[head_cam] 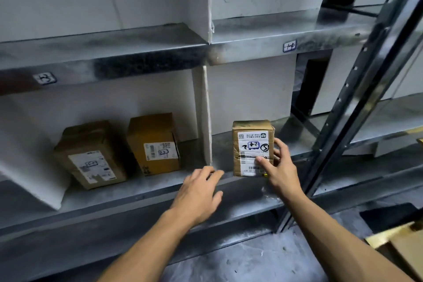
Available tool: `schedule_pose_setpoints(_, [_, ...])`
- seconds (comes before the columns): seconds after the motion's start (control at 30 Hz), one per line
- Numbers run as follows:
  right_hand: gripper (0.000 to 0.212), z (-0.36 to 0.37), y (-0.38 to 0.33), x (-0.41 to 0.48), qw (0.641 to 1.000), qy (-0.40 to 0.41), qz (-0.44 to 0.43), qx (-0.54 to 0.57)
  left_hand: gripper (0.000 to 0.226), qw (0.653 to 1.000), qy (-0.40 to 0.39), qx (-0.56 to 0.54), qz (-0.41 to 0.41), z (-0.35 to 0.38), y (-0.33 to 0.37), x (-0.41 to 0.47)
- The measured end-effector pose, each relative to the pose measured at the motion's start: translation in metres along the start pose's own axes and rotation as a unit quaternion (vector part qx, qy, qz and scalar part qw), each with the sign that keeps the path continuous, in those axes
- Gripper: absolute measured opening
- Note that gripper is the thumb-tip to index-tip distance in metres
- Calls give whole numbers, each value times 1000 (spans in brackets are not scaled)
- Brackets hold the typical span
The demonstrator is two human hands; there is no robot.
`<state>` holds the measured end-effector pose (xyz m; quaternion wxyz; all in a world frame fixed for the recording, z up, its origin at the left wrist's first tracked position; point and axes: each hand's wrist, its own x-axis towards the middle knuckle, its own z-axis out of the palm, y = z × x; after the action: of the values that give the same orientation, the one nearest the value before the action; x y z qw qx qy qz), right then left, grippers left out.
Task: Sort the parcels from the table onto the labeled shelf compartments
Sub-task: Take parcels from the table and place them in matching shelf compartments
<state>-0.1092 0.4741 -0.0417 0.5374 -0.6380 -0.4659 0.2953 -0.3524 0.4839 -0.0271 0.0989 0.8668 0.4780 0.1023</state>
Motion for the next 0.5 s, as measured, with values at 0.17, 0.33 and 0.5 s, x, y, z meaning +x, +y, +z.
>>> schedule_pose_setpoints(0.17, [60,3,18,63,999,-39,-11,10,52,1000,-9,-13,-23,8,11,37])
schedule_pose_setpoints(0.33, [61,20,35,108,996,-84,-6,-1,52,997,-7,-32,-75,17,15,50])
schedule_pose_setpoints(0.5, [59,36,42,135,991,-130,-13,24,51,993,-2,-35,-109,23,21,53])
